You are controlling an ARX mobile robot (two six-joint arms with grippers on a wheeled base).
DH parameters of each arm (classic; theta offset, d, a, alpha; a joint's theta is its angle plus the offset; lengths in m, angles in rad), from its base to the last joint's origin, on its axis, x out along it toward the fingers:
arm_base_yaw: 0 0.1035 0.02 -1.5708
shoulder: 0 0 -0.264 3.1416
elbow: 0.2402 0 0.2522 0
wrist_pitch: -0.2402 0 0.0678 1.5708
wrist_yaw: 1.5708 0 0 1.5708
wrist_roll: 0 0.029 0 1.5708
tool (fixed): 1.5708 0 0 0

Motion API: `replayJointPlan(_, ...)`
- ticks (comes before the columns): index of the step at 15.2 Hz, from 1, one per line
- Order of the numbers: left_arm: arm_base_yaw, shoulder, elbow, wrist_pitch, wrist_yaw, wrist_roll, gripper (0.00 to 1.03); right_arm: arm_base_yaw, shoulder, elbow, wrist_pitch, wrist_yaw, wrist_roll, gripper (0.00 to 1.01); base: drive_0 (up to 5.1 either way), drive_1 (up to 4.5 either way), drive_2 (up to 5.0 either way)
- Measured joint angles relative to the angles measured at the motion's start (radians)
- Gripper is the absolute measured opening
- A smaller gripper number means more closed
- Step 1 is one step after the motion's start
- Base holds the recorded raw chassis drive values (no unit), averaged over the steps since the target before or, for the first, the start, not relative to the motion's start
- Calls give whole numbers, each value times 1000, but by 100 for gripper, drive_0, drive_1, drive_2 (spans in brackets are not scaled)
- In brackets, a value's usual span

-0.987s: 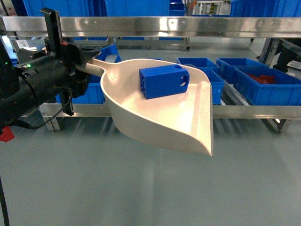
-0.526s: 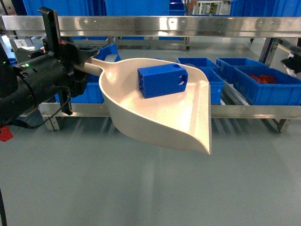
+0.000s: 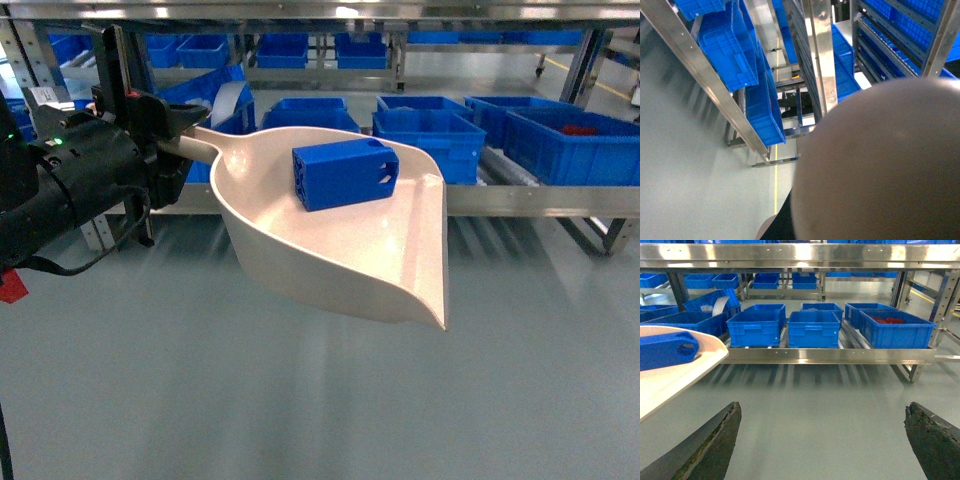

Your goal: Place part in tray to right shelf

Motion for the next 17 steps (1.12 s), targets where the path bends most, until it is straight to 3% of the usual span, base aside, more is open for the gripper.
replayJointPlan(17, 0, 0, -1, -6, 0, 0, 14, 0, 0, 0, -4, 1, 1, 98, 0, 0, 0)
